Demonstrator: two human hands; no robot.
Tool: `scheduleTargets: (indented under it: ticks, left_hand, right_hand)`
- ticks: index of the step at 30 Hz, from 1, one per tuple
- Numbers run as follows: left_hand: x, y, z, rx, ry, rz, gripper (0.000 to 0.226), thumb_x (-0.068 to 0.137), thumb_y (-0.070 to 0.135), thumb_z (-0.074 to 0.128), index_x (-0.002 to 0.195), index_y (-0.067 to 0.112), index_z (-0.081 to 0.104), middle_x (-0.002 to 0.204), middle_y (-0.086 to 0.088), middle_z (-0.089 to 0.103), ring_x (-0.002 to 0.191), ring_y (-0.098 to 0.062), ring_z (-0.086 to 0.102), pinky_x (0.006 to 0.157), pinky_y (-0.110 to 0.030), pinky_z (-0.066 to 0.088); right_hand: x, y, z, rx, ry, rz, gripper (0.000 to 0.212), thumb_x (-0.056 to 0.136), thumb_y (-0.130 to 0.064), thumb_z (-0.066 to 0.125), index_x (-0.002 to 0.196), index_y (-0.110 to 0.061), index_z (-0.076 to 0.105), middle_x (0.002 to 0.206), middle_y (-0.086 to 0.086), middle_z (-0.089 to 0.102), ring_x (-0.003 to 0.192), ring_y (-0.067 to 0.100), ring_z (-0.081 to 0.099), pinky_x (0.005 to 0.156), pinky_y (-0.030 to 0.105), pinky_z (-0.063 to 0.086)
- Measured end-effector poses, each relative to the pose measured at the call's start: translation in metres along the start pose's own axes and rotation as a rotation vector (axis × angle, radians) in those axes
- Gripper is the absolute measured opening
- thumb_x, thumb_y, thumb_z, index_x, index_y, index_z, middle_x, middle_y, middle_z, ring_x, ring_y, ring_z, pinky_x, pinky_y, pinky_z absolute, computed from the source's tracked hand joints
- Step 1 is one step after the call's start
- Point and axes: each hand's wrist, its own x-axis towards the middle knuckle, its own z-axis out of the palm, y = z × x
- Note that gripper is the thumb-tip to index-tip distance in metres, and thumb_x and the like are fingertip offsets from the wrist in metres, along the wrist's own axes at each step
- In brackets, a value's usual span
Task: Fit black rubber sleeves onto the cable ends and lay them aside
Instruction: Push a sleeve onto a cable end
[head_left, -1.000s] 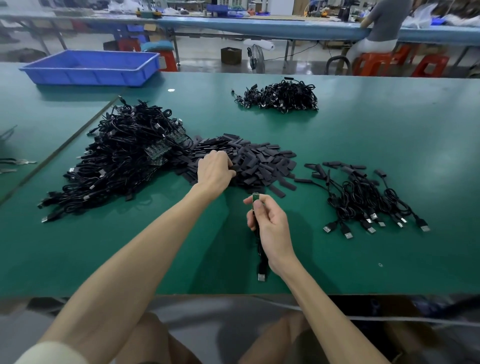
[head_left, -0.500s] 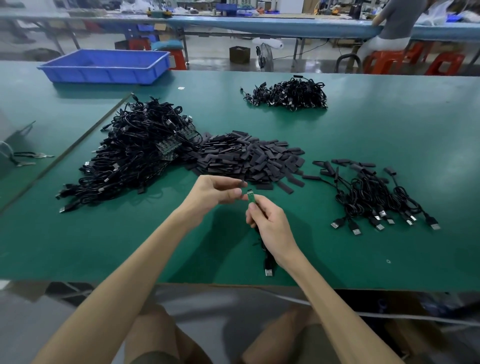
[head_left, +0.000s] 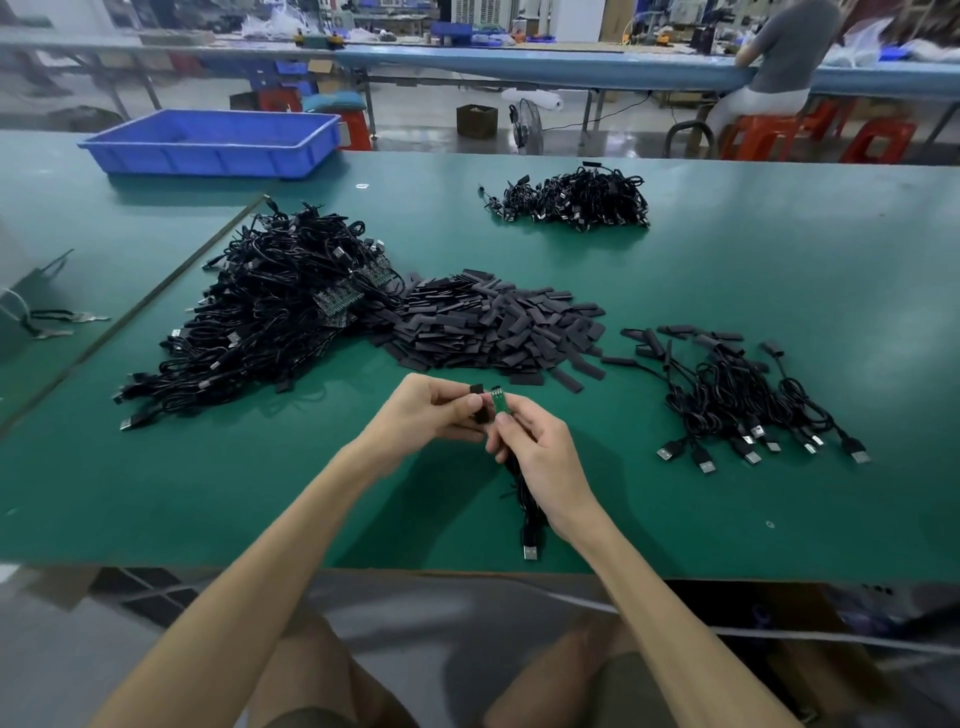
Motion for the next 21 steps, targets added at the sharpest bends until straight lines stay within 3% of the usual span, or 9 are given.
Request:
scheduleTargets:
  ticks: [7,10,14,21]
  left_hand:
    - [-0.006,-0.004,-0.014,-0.154,-0.067,-0.028,0.024,0.095,0.018,0.068,0.114,0.006,0.077,0.109,-0.021,0.075,0.096,-0.028,0.075,0.078,-0.028,0.061]
    - [-0.007,-0.007,-0.016,-0.161,0.004,0.023,0.022,0.096,0.02,0.068,0.112,0.006,0.077,0.108,-0.021,0.075,0.1,-0.03,0.074,0.075,-0.031,0.062]
    - [-0.005,-0.007,-0.015,-0.168,0.123,0.06,0.022,0.095,0.025,0.071,0.109,0.011,0.077,0.108,-0.016,0.076,0.096,-0.023,0.074,0.074,-0.027,0.059]
    - [-0.005,-0.006,-0.007,-0.227,0.083,0.06,0.028,0.091,0.023,0.075,0.117,0.013,0.075,0.114,-0.018,0.074,0.099,-0.025,0.073,0.082,-0.035,0.06]
  right_hand:
    - [-0.001,-0.005,-0.004,0.139,-0.058,0.018,0.022,0.107,-0.004,0.048,0.114,-0.004,0.069,0.072,0.006,0.065,0.069,0.013,0.059,0.066,0.024,0.051]
    - [-0.002,-0.006,-0.004,0.165,-0.093,0.029,0.014,0.108,-0.008,0.051,0.116,-0.014,0.061,0.076,0.006,0.072,0.07,0.016,0.064,0.071,0.026,0.054]
    - [-0.001,-0.001,-0.004,0.113,-0.1,0.053,0.005,0.107,-0.011,0.055,0.108,-0.01,0.051,0.083,0.009,0.078,0.075,0.019,0.071,0.081,0.025,0.055]
    - [0.0,-0.001,-0.005,0.132,-0.065,0.053,0.007,0.106,-0.01,0.056,0.102,-0.005,0.055,0.085,0.011,0.078,0.077,0.022,0.073,0.082,0.028,0.056]
